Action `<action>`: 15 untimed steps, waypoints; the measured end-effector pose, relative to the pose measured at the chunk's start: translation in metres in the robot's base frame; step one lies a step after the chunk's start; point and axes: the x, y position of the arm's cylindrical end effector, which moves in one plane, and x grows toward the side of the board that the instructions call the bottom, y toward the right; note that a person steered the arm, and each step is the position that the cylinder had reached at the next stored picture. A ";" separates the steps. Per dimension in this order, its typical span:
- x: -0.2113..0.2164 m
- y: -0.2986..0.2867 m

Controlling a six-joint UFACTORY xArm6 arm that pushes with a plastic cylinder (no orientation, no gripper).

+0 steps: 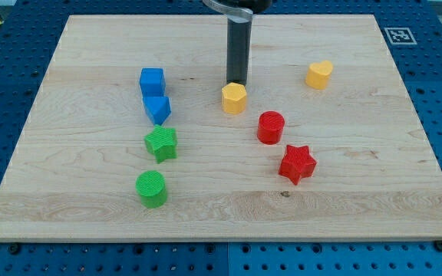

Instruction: Push the blue cube to the top of the blue triangle

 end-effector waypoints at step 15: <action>0.038 -0.160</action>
